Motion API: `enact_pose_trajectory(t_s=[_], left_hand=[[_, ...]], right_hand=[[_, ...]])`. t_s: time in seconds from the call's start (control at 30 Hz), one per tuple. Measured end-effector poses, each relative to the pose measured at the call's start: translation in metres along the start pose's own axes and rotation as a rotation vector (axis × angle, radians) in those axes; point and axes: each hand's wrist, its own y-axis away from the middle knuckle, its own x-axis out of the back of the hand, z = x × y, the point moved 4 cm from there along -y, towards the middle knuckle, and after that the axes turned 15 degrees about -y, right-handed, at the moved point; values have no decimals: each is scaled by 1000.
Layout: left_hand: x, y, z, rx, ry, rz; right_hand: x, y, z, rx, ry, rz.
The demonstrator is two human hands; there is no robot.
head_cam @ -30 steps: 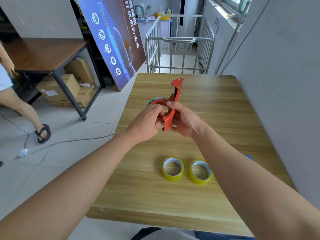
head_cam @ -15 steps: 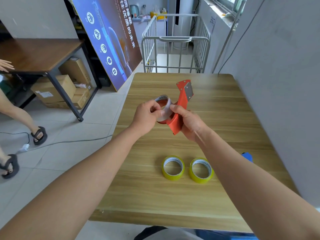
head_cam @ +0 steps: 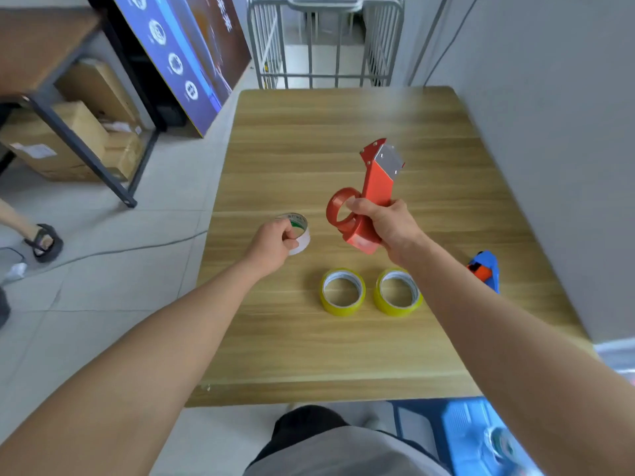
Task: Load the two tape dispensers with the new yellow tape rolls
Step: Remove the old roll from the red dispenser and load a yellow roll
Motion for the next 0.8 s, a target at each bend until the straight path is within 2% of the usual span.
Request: enact_pose_trajectory(t_s=[0.27, 0.43, 0.53, 0.63, 0.7, 0.8], left_hand=[[-55, -1, -27, -137, -269, -171], [-69, 5, -39, -94, -358, -260], [-62, 5, -24, -116, -359, -192], [-58, 14, 10, -243, -314, -88], [-66, 22, 32, -325, -291, -160], [-86, 32, 49, -291, -284, -378]], right_hand=[[10, 3, 24, -88, -67, 3], [17, 3, 34, -92, -103, 33], [21, 4, 33, -103, -127, 65], [21, 5, 29, -77, -145, 74], [21, 7, 25, -57, -156, 81], [26, 11, 21, -47, -123, 110]])
